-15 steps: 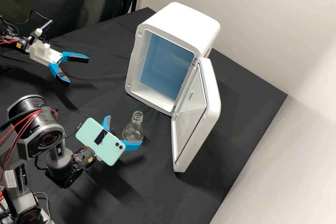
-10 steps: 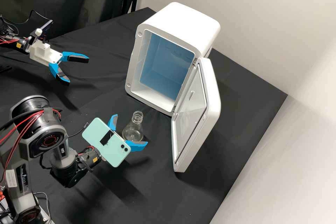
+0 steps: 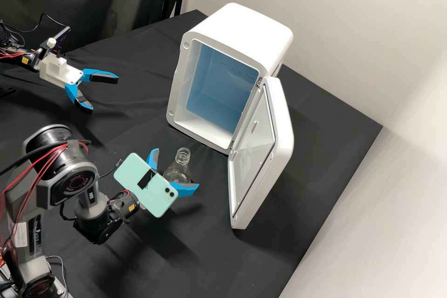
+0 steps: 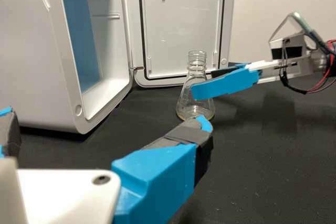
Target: Place the flask in the incubator
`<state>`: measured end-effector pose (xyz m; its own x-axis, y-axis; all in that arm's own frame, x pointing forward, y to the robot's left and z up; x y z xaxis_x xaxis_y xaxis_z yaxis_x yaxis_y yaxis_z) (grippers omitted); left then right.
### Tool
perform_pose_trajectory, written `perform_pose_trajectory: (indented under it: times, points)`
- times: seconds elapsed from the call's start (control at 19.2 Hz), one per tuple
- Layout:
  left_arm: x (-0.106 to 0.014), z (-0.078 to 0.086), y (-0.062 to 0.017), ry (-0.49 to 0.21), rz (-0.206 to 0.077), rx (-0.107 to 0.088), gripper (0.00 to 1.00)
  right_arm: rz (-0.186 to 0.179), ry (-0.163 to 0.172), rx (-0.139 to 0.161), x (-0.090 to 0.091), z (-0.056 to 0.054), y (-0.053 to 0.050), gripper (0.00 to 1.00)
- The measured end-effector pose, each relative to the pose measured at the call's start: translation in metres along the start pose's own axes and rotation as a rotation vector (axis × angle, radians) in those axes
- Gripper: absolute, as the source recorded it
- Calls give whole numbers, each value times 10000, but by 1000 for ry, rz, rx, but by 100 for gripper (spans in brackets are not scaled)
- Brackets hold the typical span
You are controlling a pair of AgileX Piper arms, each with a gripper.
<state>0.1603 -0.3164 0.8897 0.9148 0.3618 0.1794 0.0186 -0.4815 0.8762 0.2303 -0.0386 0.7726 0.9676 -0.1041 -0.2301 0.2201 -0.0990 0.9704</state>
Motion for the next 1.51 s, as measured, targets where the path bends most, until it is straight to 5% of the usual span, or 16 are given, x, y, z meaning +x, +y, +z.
perform_pose_trajectory:
  times: [0.31,0.89,1.15,1.51]
  points:
    - [0,0,0,0,0,0,100,-47,17,-5,205,-24,-115,100]
    - [11,31,-6,-15,-4,2,100,-22,17,3,342,-43,-113,100]
    - [16,46,-10,-22,-6,3,100,16,-8,109,347,41,-9,100]
    - [27,77,-16,-37,-10,5,100,-15,-19,116,428,109,-62,100]
